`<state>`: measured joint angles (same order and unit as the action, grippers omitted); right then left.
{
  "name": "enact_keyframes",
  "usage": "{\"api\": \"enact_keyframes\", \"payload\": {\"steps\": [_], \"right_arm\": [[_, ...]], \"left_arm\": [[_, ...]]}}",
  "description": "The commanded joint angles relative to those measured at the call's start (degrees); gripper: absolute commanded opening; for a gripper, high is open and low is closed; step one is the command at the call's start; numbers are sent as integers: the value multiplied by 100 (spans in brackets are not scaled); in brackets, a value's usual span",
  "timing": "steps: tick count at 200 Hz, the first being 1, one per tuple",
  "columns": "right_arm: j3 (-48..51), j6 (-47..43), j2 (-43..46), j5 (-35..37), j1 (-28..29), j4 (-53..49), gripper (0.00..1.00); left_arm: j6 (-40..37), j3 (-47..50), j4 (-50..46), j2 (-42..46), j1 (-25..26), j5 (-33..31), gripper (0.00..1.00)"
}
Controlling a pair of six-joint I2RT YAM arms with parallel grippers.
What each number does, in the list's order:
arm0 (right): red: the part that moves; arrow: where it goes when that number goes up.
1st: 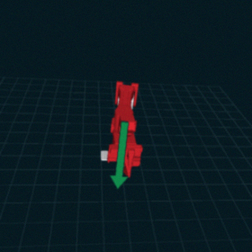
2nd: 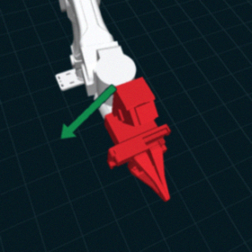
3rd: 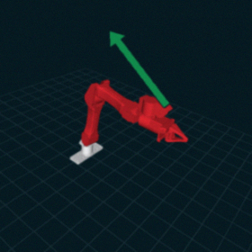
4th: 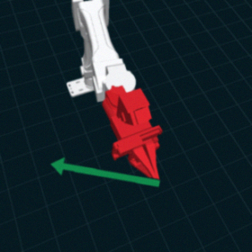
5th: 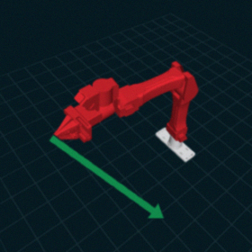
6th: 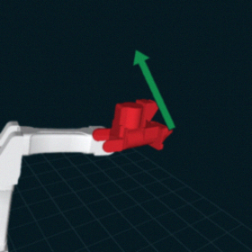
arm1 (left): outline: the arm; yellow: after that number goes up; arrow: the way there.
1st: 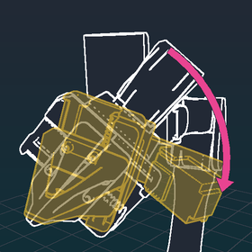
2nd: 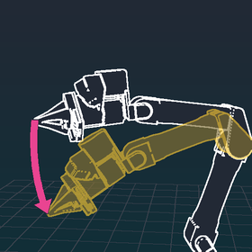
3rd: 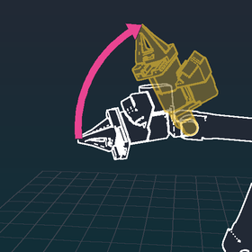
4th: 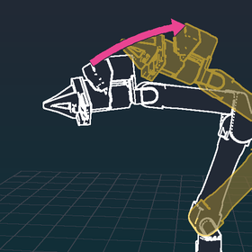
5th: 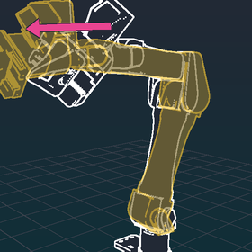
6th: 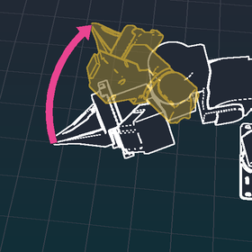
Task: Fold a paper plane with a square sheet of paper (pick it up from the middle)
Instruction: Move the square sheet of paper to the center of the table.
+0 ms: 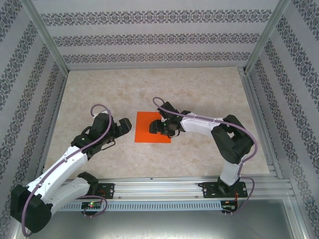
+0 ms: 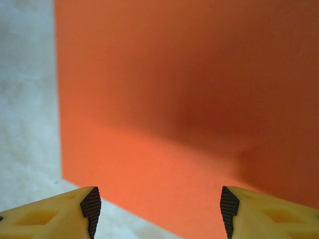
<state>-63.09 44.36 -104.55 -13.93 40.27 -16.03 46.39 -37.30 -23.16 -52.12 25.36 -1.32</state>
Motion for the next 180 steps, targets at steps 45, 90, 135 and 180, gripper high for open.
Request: {"api": "enact_keyframes", "payload": {"steps": [45, 90, 135, 180], "right_arm": [[348, -758, 102, 348, -233, -1136, 60], [389, -1266, 569, 540, -568, -1713, 63], [-153, -1064, 816, 764, -385, -1825, 67], [-1151, -1038, -24, 1114, -200, -2174, 71]], "left_arm": [[-358, 602, 396, 570, -54, 36, 100], [-473, 745, 518, 673, -58, 299, 100], [-642, 636, 597, 378, -53, 873, 100], [-561, 722, 873, 79, -58, 1252, 100]]}}
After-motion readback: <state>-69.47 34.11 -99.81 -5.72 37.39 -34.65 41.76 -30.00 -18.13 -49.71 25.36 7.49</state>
